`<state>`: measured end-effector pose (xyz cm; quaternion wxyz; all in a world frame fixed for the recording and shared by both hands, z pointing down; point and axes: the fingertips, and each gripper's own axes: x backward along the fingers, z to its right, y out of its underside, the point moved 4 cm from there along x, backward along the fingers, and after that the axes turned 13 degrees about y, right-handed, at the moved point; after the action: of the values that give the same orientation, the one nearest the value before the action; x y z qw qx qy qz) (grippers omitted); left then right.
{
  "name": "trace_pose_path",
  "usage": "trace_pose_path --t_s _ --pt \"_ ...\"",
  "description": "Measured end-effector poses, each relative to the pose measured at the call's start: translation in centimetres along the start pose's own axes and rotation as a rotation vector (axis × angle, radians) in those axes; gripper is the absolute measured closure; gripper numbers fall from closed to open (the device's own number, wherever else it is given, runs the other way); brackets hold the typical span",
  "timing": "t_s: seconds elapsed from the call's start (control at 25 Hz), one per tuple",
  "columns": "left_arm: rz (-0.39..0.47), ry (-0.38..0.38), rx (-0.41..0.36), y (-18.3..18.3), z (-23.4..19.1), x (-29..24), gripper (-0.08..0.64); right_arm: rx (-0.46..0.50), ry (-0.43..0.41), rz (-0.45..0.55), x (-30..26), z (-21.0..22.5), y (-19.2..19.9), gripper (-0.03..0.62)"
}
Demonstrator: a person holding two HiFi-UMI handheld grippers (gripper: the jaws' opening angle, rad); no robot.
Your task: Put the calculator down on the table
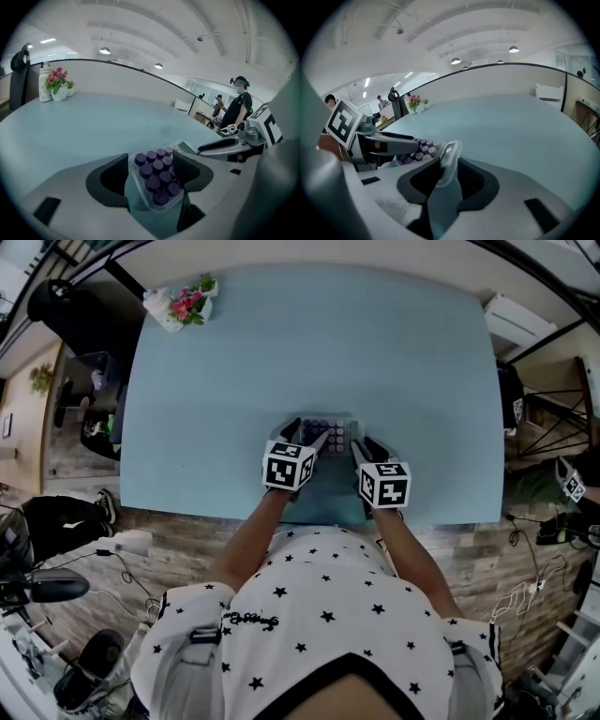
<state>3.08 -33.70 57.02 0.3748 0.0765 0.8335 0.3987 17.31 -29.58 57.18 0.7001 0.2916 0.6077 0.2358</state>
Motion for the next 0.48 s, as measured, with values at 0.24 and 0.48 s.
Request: trace_pose_path --t_s 0.24,0.48 --pt "0.027 -0.011 -0.003 -0.2 0.0 0.8 0.253 -0.001 0.005 0.032 0.2 0.1 -0.5 0.482" --pt "0.120 -0.014 -0.002 -1.7 0.2 3.1 0.286 -0.058 0.001 0.128 1.6 1.0 -2.6 0.521"
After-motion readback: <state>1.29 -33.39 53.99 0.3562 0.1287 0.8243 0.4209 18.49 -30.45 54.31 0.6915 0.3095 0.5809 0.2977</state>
